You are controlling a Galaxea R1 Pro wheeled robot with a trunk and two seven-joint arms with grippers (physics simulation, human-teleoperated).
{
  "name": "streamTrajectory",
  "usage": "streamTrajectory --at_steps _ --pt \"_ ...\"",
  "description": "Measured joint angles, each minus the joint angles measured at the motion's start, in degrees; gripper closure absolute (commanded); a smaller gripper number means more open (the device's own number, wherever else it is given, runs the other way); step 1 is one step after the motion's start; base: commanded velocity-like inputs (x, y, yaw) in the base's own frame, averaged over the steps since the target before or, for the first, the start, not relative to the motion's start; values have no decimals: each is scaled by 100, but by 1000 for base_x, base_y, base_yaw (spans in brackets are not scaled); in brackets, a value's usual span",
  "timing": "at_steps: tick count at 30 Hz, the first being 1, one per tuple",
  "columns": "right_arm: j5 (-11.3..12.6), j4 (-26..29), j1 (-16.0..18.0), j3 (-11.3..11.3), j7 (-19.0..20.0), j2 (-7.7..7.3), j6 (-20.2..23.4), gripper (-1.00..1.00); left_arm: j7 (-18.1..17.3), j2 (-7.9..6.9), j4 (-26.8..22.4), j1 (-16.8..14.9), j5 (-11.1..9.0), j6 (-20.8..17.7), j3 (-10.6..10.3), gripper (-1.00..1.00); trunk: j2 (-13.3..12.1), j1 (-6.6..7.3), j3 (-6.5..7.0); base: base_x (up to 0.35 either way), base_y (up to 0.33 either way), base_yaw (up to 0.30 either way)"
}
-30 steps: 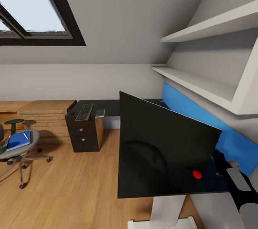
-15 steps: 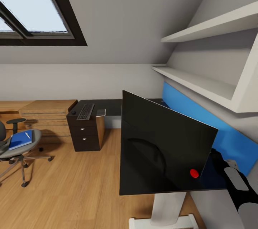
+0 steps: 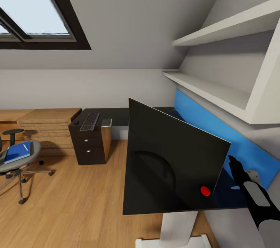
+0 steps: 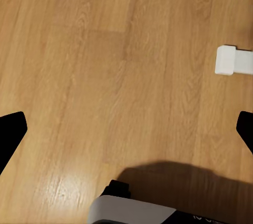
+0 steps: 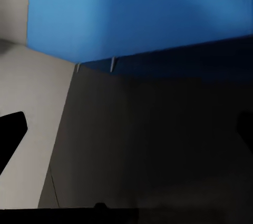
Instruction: In the bedroom, organize the workspace by keeping the computer under the desk, ensuring the monitor is on the desk, placing the keyboard on the desk next to the monitor, placing the mouse on the desk next to the keyboard, moving the folder from the swivel chair onto the desk next to the mouse, stacking the notebook on top of the folder with the pen on top of the notebook, and positioning the swivel chair next to the desk.
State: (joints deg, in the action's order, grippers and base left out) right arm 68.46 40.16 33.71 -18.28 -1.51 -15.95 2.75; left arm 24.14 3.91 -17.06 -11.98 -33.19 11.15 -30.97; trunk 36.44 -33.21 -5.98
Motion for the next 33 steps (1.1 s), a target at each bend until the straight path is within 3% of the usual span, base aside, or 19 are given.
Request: streamTrajectory --at_steps 14,21,33 --pt "15 1 -1 36 48 117 20 -100 1 6 0 0 0 0 0 -100 0 0 0 1 0 0" --pt "5 -34 -1 81 33 132 4 -100 0 6 0 0 5 0 0 -100 0 2 0 174 0 0" --pt "-14 -210 0 240 -455 128 22 -100 0 7 0 -1 2 0 0 -100 0 0 0 23 0 0"
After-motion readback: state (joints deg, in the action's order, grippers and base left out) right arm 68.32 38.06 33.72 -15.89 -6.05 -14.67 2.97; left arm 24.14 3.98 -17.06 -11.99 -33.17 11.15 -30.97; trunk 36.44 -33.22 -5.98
